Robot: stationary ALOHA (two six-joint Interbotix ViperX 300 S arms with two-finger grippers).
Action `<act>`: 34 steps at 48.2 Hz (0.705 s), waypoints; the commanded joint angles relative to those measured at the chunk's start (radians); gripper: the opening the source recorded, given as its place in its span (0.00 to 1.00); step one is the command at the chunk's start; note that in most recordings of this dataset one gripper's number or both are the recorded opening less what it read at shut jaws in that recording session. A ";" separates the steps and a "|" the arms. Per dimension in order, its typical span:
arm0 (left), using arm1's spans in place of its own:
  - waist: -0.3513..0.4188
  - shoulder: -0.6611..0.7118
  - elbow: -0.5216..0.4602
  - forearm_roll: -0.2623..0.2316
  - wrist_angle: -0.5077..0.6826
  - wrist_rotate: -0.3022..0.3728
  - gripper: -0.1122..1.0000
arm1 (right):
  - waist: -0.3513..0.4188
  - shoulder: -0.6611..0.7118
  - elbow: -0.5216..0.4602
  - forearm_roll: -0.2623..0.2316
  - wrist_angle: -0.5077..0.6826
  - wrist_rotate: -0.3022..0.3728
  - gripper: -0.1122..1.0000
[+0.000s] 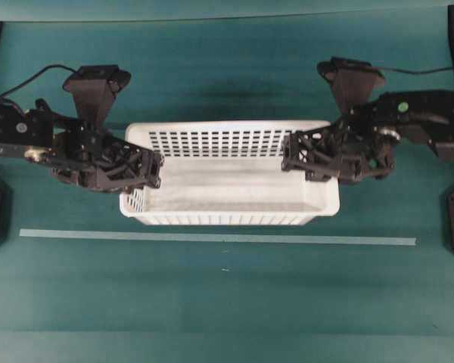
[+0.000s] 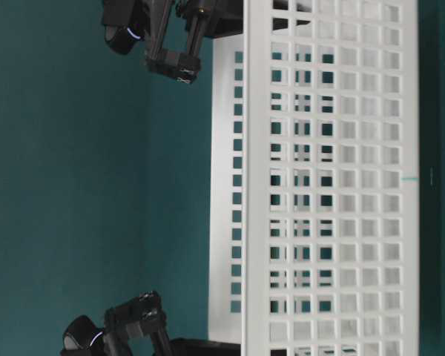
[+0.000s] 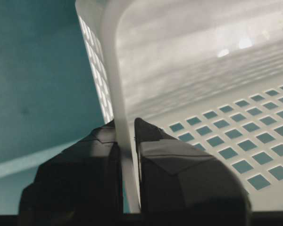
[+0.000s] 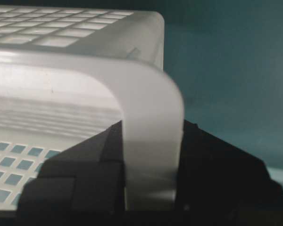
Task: Lift the white basket with both hands.
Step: 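Lift the gripped basket upward with both grippers together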
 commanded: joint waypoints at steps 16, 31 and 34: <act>-0.098 -0.034 0.012 0.009 -0.005 -0.091 0.10 | 0.143 -0.008 0.020 -0.028 -0.032 0.107 0.25; -0.187 -0.014 0.012 0.017 -0.020 -0.172 0.10 | 0.229 -0.002 0.038 -0.063 -0.061 0.213 0.25; -0.199 -0.009 0.009 0.020 -0.020 -0.184 0.10 | 0.242 0.002 0.040 -0.069 -0.061 0.225 0.25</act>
